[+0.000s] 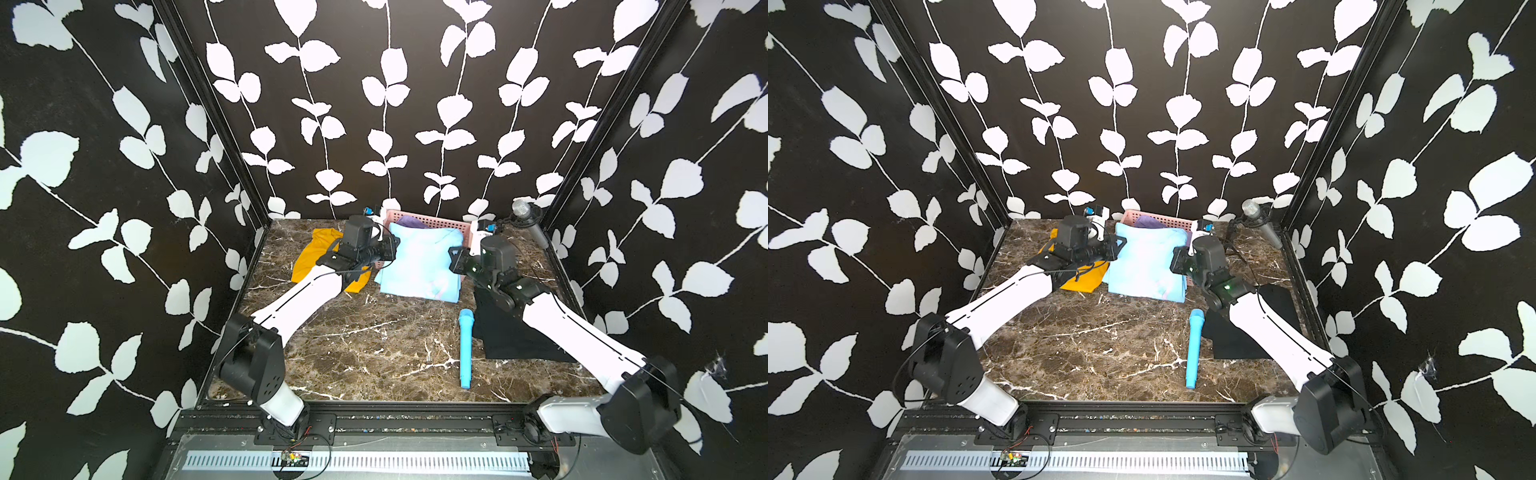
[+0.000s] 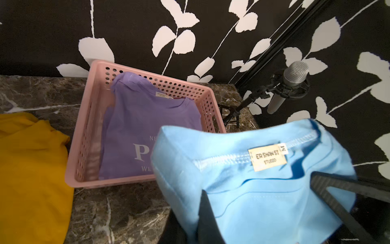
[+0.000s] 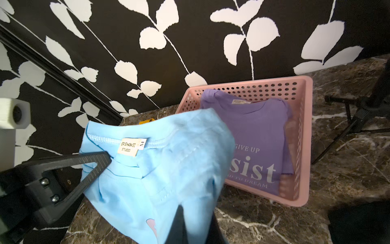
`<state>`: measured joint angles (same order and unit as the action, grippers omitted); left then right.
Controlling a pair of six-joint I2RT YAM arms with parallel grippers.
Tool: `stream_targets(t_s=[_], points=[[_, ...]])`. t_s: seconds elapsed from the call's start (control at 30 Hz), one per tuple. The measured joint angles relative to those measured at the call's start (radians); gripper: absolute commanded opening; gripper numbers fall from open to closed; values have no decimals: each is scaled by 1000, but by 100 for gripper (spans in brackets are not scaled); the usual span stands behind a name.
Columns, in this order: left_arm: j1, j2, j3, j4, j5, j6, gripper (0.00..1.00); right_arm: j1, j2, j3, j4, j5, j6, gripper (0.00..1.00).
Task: Put the folded t-shirts into the basket
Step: Pick up the T-shirt from the center of the board, then place the T-shirt in the bin.
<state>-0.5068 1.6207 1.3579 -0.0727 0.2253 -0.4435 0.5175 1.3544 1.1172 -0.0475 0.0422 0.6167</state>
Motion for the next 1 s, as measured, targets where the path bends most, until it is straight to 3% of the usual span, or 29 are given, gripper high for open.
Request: stream_targets(t_s=[0.53,1.0], points=[[85,483,528,-209,57,53,0,-63,414,314,-48,75,12,0],[89,801,886,-304,55,143,0,-126,616,456,-55,79,-63,0]])
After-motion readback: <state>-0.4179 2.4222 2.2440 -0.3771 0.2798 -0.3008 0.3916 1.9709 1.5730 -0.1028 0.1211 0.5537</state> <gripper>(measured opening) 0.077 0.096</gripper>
